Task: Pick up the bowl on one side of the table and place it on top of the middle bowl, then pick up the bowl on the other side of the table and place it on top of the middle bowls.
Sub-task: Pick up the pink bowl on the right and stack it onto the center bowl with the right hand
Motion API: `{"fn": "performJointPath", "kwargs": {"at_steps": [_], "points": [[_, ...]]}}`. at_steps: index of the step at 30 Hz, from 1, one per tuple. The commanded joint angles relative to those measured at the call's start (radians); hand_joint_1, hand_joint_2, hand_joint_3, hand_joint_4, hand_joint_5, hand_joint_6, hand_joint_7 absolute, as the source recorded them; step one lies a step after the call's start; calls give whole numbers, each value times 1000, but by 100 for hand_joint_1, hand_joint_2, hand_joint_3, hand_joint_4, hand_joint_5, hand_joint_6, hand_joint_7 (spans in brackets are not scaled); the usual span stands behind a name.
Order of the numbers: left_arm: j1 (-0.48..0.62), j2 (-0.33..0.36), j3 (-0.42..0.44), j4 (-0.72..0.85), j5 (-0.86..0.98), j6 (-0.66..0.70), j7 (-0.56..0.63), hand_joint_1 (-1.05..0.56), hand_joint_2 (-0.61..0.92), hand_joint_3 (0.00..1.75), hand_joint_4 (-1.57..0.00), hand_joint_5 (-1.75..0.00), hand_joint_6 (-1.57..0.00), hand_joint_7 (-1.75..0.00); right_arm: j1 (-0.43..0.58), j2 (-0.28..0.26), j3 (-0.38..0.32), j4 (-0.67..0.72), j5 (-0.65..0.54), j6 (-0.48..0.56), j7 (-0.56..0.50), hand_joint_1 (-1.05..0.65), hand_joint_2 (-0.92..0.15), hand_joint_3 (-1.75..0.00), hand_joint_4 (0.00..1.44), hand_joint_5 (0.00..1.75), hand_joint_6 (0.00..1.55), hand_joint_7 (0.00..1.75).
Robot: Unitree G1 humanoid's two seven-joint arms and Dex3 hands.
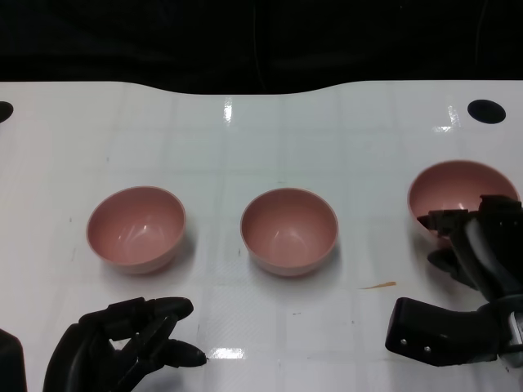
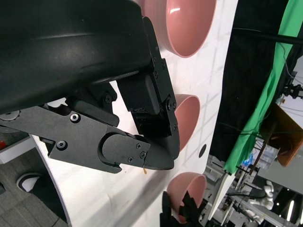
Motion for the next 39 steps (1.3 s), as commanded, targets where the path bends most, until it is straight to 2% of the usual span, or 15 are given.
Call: {"fn": "performJointPath", "kwargs": {"at_steps": [1,3,5,11,15,17,18,19,20,21,23,26,28,35,39], "points": [[0,7,5,-1,1,-2,13,-54,92,11,-104,-82,-131,-8,19,-28,-13,-61,-5,3,-11,-27,-82,0,91,130,115,0],[0,8,4,-6,6,3,20,-54,92,11,-105,-83,-132,-9,26,-32,-14,-108,-9,-3,-8,-27,-82,0,95,125,116,0],[0,9,3,-5,8,0,18,-54,92,11,-105,-83,-132,-9,31,-34,-11,-155,-12,-10,5,-28,-82,0,93,134,116,0],[0,6,4,-5,6,4,20,-55,92,10,-106,-83,-132,-9,35,-22,-14,-262,30,-64,70,-24,-81,0,97,114,117,0],[1,7,4,-6,7,4,18,-55,92,10,-106,-83,-132,-9,30,-13,-17,-291,42,-79,111,-24,-81,0,95,136,117,0],[1,7,4,-6,7,4,18,-55,92,10,-106,-83,-132,-9,31,-12,-20,-294,41,-81,117,-24,-81,0,94,138,118,0],[2,6,3,-8,7,5,19,-55,92,10,-106,-83,-132,-9,23,-11,-21,-318,56,-78,162,-24,-81,0,94,139,118,0],[2,6,3,-9,6,6,19,-54,92,11,-105,-83,-132,-9,17,-10,-21,-337,67,-75,197,-25,-81,0,100,114,118,0],[2,6,4,-8,1,5,13,-54,92,11,-105,-83,-132,-9,9,-5,-25,-368,90,-59,259,-25,-82,0,103,103,118,0],[1,6,5,-6,-3,4,8,-54,92,11,-105,-83,-132,-8,3,1,-30,-393,112,-46,311,-25,-82,0,104,103,118,0],[0,6,6,-3,-7,4,5,-53,92,12,-105,-83,-132,-8,-3,11,-40,-424,146,-27,380,-24,-82,0,99,122,119,0],[0,6,6,-7,-7,9,11,-53,92,12,-105,-83,-132,-8,-12,17,-48,-445,162,-18,436,-23,-82,0,97,132,119,0],[1,5,6,-12,-4,15,20,-53,92,10,-106,-83,-133,-8,-27,18,-50,-458,172,-9,483,-25,-82,0,94,146,119,0],[2,5,6,-13,-1,14,15,-53,92,11,-106,-82,-132,-8,-79,36,-42,-456,176,-11,547,-24,-81,0,90,159,119,0],[7,0,7,-23,-6,23,22,-52,92,11,-106,-81,-133,-7,-102,43,-37,-443,186,-30,569,-24,-83,0,92,145,118,0]]}}
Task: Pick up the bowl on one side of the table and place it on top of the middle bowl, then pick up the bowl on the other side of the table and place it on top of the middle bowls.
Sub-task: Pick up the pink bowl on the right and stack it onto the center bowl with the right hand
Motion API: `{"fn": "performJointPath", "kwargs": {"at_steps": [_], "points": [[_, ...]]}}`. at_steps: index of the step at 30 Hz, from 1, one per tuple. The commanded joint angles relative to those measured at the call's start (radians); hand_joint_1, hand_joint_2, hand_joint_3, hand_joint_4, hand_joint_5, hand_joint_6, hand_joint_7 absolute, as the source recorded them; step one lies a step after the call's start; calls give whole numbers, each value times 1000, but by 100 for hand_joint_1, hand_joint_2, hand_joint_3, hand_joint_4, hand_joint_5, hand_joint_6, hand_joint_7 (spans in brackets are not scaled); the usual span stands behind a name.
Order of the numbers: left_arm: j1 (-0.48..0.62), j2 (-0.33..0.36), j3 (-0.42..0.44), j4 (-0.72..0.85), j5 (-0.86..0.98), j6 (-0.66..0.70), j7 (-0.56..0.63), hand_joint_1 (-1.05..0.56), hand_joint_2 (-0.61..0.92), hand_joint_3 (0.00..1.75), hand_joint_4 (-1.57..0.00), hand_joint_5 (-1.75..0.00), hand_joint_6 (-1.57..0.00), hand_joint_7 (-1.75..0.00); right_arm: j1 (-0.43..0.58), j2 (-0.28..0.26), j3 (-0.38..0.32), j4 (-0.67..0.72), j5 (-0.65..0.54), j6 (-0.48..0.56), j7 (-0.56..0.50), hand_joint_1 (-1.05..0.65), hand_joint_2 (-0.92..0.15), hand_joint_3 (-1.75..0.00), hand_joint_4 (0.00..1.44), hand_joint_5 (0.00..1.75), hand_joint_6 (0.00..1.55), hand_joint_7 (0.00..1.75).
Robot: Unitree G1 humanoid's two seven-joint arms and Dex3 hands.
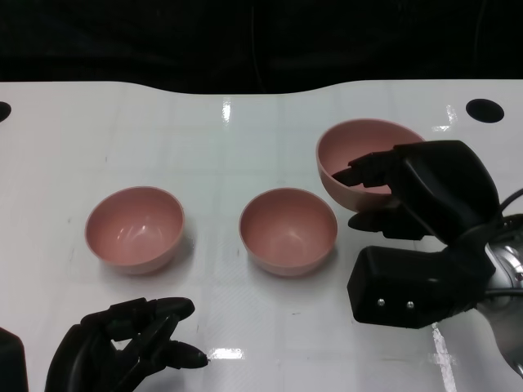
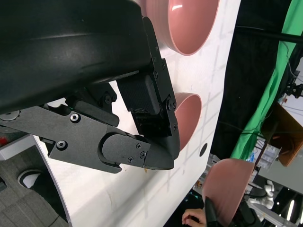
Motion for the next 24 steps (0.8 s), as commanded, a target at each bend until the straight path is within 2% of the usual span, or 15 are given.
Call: {"fn": "performJointPath", "kwargs": {"at_steps": [1,6,12,20,24], "points": [[6,5,7,-17,-6,7,18,-52,92,11,-106,-81,-132,-7,-29,1,-1,15,25,-27,15,-23,-83,0,93,144,118,0],[5,5,8,-14,-9,7,12,-52,92,11,-106,-80,-132,-7,-38,6,-5,31,34,-50,17,-22,-83,0,93,147,119,0],[4,6,7,-7,-8,-1,5,-53,92,11,-107,-79,-132,-7,-106,54,43,109,24,-60,28,-27,-85,-1,91,140,117,0],[9,3,6,-17,-8,10,14,-53,92,10,-109,-77,-133,-6,-145,86,76,202,21,-103,8,-28,-85,0,87,161,116,1],[10,5,6,-20,-7,11,13,-52,92,10,-109,-76,-133,-6,-167,102,93,244,12,-108,4,-28,-86,-1,86,161,116,0]]}}
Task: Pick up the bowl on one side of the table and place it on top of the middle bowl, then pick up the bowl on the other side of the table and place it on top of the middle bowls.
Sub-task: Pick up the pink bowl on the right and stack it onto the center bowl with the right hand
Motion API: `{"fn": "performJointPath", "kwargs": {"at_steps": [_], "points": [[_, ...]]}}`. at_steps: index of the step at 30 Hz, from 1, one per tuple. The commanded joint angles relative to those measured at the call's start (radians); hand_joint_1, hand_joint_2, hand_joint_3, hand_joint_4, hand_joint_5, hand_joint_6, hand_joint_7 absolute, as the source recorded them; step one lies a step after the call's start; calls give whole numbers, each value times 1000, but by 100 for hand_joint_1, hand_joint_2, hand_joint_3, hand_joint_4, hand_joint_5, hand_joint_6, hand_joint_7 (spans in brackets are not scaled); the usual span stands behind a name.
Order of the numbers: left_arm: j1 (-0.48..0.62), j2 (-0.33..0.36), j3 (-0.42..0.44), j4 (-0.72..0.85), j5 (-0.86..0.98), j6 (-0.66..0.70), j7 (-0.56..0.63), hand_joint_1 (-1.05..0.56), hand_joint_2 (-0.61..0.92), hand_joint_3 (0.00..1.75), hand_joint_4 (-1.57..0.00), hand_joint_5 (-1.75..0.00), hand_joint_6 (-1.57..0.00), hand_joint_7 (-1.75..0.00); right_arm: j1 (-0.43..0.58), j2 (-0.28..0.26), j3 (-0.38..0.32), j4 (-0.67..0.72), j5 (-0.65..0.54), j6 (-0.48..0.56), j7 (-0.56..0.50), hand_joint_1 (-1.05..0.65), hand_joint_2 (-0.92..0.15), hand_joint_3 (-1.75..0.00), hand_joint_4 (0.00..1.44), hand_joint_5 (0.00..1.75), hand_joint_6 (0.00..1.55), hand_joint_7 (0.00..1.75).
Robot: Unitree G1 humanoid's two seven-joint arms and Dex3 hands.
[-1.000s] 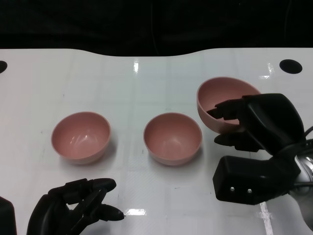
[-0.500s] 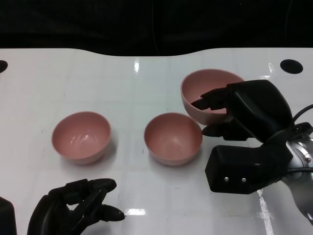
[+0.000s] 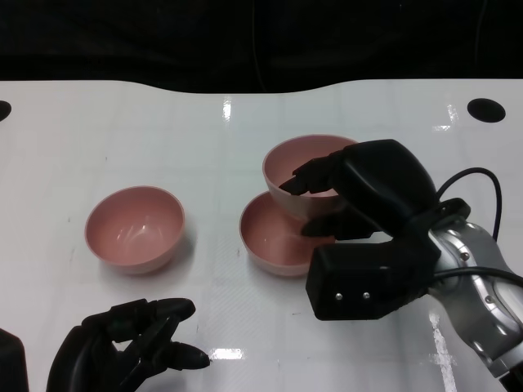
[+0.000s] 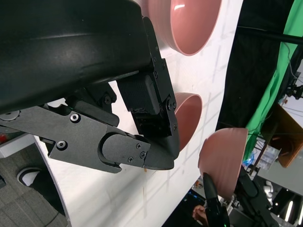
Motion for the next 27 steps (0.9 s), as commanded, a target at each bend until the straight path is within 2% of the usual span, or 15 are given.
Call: {"fn": "performJointPath", "kwargs": {"at_steps": [1,12,16,18,27], "points": [[7,11,5,-18,-5,5,11,-52,92,10,-109,-76,-133,-6,-38,10,9,33,-3,-7,-13,-28,-86,-1,86,161,115,0],[11,7,4,-23,-7,7,11,-53,92,9,-111,-73,-134,-5,-78,34,41,154,-10,-34,-38,-27,-86,0,87,166,116,0],[13,8,1,-25,0,0,11,-53,92,9,-111,-72,-134,-5,-86,43,50,177,-14,-28,-34,-27,-88,-1,86,163,114,0],[14,7,1,-29,0,4,15,-54,92,10,-111,-72,-135,-5,-92,48,56,190,-15,-28,-30,-28,-90,-1,84,167,113,0],[14,7,4,-32,-5,16,15,-54,92,9,-112,-70,-135,-4,-112,72,68,279,-9,-99,-104,-27,-88,0,86,171,114,1]]}}
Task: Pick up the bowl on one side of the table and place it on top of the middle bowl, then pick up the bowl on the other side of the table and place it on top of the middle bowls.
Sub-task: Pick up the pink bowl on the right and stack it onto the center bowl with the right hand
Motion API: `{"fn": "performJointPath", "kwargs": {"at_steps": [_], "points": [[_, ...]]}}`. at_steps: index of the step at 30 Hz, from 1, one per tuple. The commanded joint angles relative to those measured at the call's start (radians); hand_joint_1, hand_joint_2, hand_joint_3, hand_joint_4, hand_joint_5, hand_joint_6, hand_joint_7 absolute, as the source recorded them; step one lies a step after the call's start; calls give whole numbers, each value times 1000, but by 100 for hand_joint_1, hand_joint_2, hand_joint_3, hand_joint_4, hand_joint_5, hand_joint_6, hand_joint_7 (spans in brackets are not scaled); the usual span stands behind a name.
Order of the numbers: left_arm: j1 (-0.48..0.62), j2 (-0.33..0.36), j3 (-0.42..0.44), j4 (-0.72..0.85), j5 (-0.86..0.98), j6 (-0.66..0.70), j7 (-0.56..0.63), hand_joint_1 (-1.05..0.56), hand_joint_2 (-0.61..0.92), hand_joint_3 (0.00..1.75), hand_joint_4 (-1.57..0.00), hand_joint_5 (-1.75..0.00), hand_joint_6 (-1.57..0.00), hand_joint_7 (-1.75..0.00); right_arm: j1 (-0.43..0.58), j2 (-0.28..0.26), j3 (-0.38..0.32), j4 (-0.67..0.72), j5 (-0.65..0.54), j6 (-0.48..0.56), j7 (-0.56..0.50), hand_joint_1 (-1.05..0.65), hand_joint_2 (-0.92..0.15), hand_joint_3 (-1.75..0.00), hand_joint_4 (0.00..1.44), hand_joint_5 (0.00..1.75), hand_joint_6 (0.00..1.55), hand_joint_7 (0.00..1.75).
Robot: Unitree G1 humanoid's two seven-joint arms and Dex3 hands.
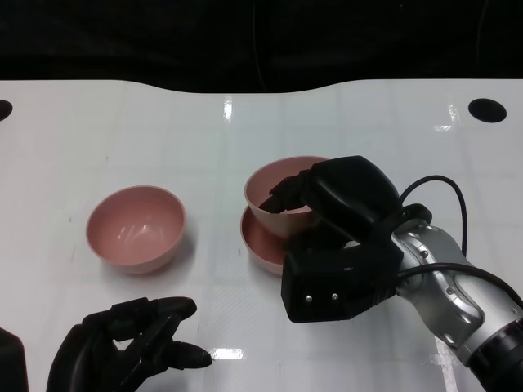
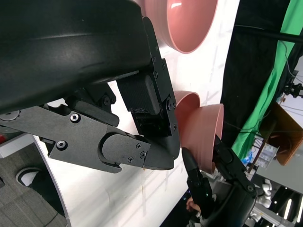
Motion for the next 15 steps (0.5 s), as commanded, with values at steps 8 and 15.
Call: {"fn": "performJointPath", "kwargs": {"at_steps": [8,15], "points": [[11,6,4,-15,-4,8,19,-52,92,11,-112,-69,-134,-4,-33,30,4,49,12,-8,-33,-28,-90,-1,84,175,110,0],[13,6,4,-17,-2,6,18,-52,92,11,-113,-68,-134,-3,-30,44,2,57,19,-8,-35,-29,-89,0,84,172,112,1]]}}
